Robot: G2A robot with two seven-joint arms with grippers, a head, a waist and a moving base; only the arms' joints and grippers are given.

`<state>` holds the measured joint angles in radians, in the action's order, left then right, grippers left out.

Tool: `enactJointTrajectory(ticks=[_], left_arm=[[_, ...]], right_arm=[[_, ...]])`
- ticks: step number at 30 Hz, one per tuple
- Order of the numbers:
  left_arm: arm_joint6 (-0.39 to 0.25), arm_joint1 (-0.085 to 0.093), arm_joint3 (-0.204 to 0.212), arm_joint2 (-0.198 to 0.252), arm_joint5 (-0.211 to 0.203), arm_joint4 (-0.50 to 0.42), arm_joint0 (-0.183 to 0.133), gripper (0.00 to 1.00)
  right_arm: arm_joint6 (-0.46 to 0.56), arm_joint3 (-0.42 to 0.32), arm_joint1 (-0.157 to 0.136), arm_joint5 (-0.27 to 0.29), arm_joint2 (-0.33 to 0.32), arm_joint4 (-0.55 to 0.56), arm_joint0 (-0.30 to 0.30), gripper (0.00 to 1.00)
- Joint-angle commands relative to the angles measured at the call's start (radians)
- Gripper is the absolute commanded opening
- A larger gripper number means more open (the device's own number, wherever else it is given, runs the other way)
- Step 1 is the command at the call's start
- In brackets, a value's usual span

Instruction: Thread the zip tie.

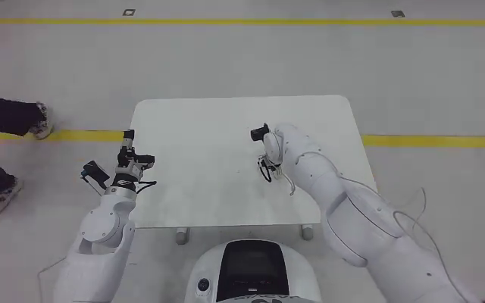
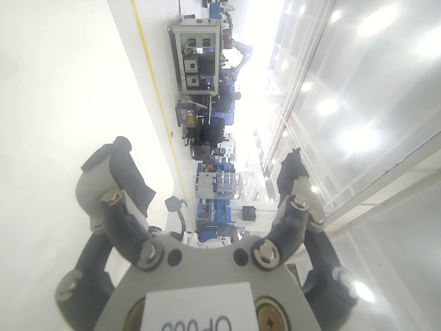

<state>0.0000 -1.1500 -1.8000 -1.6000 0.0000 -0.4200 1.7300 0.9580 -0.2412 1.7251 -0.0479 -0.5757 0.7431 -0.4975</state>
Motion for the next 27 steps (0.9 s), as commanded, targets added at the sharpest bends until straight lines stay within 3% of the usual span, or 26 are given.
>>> enactJointTrajectory(ticks=[1, 7, 12, 21, 24, 27], left_arm=[[0.000, 0.000, 0.000, 0.000, 0.000, 0.000, 0.000, 1.00], [0.000, 0.000, 0.000, 0.000, 0.000, 0.000, 0.000, 1.00], [0.000, 0.000, 0.000, 0.000, 0.000, 0.000, 0.000, 1.00], [0.000, 0.000, 0.000, 0.000, 0.000, 0.000, 0.000, 1.00], [0.000, 0.000, 0.000, 0.000, 0.000, 0.000, 0.000, 1.00], [0.000, 0.000, 0.000, 0.000, 0.000, 0.000, 0.000, 1.00]], right_arm=[[0.008, -0.002, -0.005, 0.007, -0.006, -0.001, 0.006, 0.00], [0.025, -0.012, -0.026, 0.036, -0.032, -0.017, 0.024, 0.00], [0.078, -0.032, -0.046, 0.092, -0.053, -0.031, 0.030, 0.00], [0.062, -0.031, -0.048, 0.096, -0.063, -0.050, 0.021, 0.00], [0.058, -0.004, -0.068, 0.161, -0.108, -0.118, 0.036, 0.00], [0.087, 0.026, -0.094, 0.274, -0.156, -0.196, 0.052, 0.00]])
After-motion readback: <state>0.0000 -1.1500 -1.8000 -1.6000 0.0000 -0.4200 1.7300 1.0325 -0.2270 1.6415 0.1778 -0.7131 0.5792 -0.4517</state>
